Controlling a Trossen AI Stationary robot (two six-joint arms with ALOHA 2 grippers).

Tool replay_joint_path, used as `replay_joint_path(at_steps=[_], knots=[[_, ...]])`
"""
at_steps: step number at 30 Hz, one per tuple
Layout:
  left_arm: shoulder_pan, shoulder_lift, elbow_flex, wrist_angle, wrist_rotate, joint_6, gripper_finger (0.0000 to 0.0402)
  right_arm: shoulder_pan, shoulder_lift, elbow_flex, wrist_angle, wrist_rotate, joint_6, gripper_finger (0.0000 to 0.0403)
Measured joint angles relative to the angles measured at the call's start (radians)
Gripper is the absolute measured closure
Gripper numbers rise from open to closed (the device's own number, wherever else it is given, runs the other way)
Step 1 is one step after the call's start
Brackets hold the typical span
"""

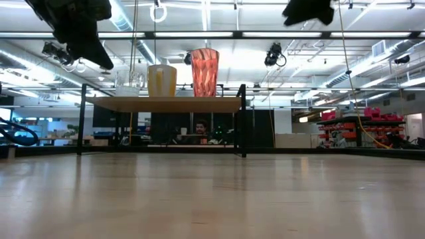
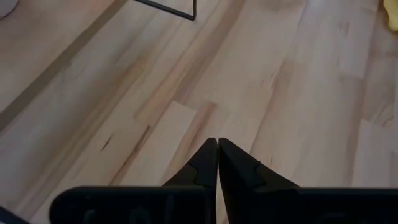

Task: Stack small to large cups/mugs on shelf
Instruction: Return to Home Position

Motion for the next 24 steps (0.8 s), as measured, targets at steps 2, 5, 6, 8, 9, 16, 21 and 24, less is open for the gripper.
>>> replay_joint_path(at_steps=[2,5,6,8,9,16,21,24], knots=[[-0.005,0.0,0.0,0.001,-0.007,0.0,0.0382,0.067,-0.026,0.0,-0.001,0.085,-0.01,0.0268],[-0.018,0.0,0.0,0.004,-0.035,0.0,0.0377,0.189,-0.077,-0.023,0.013,0.249,-0.014,0.0278],[-0.023,0.0,0.0,0.004,-0.049,0.0,0.0376,0.227,-0.095,-0.041,0.022,0.305,-0.014,0.0282],[-0.033,0.0,0.0,0.006,-0.078,0.001,0.0372,0.297,-0.135,-0.09,0.045,0.394,0.003,0.0287],[-0.036,0.0,0.0,0.007,-0.089,0.001,0.0371,0.324,-0.158,-0.123,0.066,0.417,0.011,0.0289],[-0.047,0.0,0.0,0.007,-0.134,0.002,0.0375,0.383,-0.333,-0.424,0.344,0.442,0.002,0.0295],[-0.047,0.0,0.0,0.006,-0.139,0.012,0.0381,0.383,-0.438,-0.509,0.492,0.429,-0.131,0.0295],[-0.047,0.0,0.0,0.007,-0.157,0.012,0.0378,0.38,-0.491,-0.527,0.543,0.422,-0.22,0.0296]])
